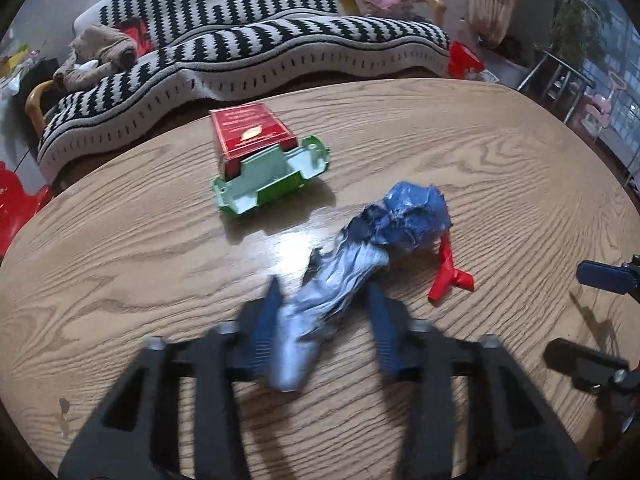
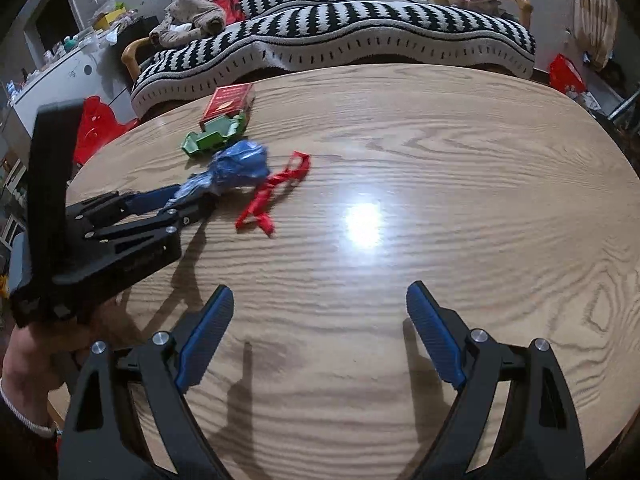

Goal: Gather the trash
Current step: 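Grasp the blue-and-silver foil wrapper with the left tool while the right tool grasps the red ribbon, then carry the foil wrapper and ribbon to the black bin and open both tools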

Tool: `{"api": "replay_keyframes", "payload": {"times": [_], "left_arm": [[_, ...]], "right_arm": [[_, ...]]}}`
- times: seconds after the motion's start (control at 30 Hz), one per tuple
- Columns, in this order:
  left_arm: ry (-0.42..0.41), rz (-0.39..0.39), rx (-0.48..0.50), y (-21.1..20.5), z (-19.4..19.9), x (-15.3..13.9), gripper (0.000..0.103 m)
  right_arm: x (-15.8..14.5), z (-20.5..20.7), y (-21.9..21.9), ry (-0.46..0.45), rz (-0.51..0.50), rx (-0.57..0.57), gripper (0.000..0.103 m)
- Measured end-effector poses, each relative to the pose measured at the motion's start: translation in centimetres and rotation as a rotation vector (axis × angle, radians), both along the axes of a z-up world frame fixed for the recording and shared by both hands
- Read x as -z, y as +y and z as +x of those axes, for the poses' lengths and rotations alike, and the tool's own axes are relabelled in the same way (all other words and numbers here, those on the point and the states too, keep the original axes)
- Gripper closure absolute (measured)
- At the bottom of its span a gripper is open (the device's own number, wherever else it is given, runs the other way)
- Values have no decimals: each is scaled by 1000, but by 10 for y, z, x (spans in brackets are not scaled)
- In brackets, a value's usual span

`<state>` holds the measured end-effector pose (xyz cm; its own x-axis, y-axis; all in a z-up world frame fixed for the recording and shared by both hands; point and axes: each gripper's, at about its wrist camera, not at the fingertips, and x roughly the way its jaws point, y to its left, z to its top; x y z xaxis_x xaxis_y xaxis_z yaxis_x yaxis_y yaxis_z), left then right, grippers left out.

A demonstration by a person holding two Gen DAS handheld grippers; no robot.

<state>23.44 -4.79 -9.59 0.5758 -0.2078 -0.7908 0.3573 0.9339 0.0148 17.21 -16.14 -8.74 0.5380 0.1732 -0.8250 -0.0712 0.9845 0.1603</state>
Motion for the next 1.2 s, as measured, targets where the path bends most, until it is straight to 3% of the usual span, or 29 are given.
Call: {"api": "replay_keyframes", "payload": {"times": [0.07,0.33,0.47,0.57,0.6,0.63,0.67,0.7,0.87,1.03,1.2], "left_arm": [[16,-8,3,4,-2,-2,81],[32,-12,-62,36,-14,-5,82],[49,-36,-93,49,-14,-6,82],[49,-34,-135,56,-12,-6,82],[42,-26,-162,59,-13,-6,82],[43,-25,-175,59,-13,-5,82],[41,-25,-179,60,-15,-5,82],[40,-17,-181,59,-17,-5,82],[44,22,-192,51,-38,-15,82],[33,-14,-198,45,-91,-38,82],[0,21,-169,24,-152,-60,82]], "right_arm": [[2,9,10,2,-16,-15,18],[10,55,39,30,-27,-42,18],[13,77,43,50,-17,-1,20],[12,85,44,40,-47,24,34],[11,85,46,38,-57,20,49],[11,82,48,34,-66,8,74],[11,80,48,37,-66,-3,90],[11,77,47,42,-63,-8,93],[-8,40,36,-4,-57,-22,93],[-36,-21,21,-37,-39,-45,93],[-57,-91,-1,-88,1,-35,93]]}}
